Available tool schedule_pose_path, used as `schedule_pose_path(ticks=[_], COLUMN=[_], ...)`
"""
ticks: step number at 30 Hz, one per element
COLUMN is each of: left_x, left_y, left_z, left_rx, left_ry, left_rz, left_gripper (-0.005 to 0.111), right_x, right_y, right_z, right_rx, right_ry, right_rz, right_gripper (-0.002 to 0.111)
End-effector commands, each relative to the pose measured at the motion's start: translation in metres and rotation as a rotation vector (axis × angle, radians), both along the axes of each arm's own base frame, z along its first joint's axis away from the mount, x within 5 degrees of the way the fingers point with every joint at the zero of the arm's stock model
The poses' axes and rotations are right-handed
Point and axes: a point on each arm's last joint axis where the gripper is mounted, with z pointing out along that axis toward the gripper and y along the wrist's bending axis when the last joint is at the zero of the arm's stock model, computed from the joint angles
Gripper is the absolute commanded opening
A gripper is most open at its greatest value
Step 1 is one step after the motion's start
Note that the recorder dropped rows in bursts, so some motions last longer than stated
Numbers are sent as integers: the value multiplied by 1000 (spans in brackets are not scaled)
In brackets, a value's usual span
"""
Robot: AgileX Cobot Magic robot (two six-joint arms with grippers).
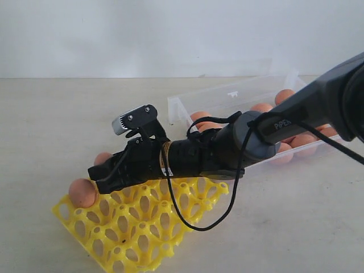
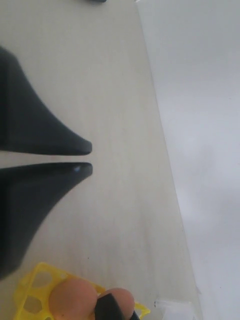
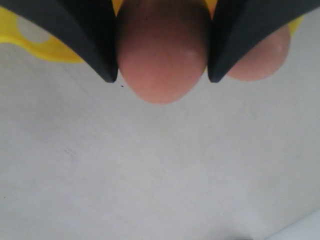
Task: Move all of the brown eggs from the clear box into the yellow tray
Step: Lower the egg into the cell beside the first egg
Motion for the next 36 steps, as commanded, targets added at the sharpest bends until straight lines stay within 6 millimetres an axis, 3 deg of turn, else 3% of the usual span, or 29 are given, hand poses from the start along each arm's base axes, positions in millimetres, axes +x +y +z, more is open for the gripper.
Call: schedule_pose_path(ticks=[1,5,31,36], left_x=[0,0,0,0], left_y=[0,0,0,0], left_z=[-1,-1,-1,-1], left_rx=[-5,-5,-5,-5], left_ry=[0,0,0,0], left_rz=[-7,-7,-7,-7], left_gripper=[4,4,4,4], right_x=[2,2,3,3], right_y=[0,0,-1,-1], right_z=[3,3,1,1], right_rx=[17,16,-16,-7], right_ry=[-10,-11,-9,2], right_rz=[-10,-9,-21,-27], right_gripper=[25,37,37,72])
